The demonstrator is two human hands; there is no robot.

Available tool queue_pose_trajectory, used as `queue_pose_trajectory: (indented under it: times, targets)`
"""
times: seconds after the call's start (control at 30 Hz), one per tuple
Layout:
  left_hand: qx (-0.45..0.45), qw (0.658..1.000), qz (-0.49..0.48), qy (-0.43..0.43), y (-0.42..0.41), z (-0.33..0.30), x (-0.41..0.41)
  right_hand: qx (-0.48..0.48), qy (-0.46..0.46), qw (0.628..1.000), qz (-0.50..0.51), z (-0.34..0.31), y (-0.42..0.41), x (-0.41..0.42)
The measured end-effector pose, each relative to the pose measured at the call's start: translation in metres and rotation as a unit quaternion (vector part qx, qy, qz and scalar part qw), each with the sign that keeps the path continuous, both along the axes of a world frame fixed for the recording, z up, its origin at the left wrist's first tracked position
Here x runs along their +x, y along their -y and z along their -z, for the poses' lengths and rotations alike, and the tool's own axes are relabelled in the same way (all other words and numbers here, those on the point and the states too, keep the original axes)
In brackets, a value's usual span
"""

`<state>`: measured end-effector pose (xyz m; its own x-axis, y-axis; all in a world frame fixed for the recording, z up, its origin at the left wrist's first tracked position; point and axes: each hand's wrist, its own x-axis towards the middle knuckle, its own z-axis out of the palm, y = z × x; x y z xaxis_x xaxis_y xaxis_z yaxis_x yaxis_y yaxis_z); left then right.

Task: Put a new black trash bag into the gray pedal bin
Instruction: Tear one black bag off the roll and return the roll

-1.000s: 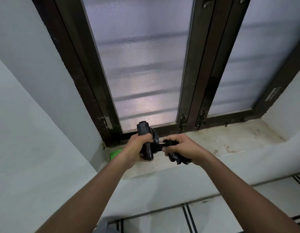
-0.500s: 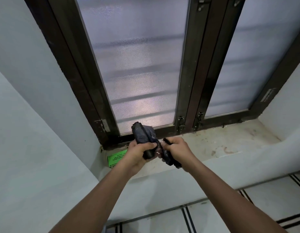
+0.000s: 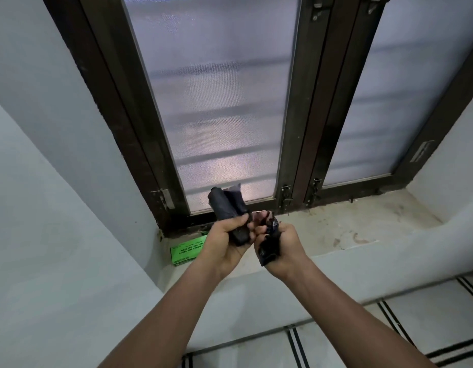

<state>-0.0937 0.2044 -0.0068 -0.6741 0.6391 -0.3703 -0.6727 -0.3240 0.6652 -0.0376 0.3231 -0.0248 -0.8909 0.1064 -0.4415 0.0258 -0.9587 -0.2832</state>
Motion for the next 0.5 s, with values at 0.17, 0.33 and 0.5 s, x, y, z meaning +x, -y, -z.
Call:
queue_pose_trajectory:
  times: [0.17,0.33,0.5]
  targets:
    - [0.015,0.999,-0.049,-0.012,-0.005,-0.004,-0.001,-0.1,-0.104,0.989,-0.042,0.0,-0.007,0.003]
    - [0.02,0.987,-0.154,0.032,-0.016,-0.013,0.001,0.026,-0.105,0.993,-0.046,-0.012,0.002,0.0]
    - [-0.017,0.98,-0.197,0.003,-0.02,-0.018,-0.001,0.187,-0.08,0.978,-0.046,-0.013,0.0,0.001]
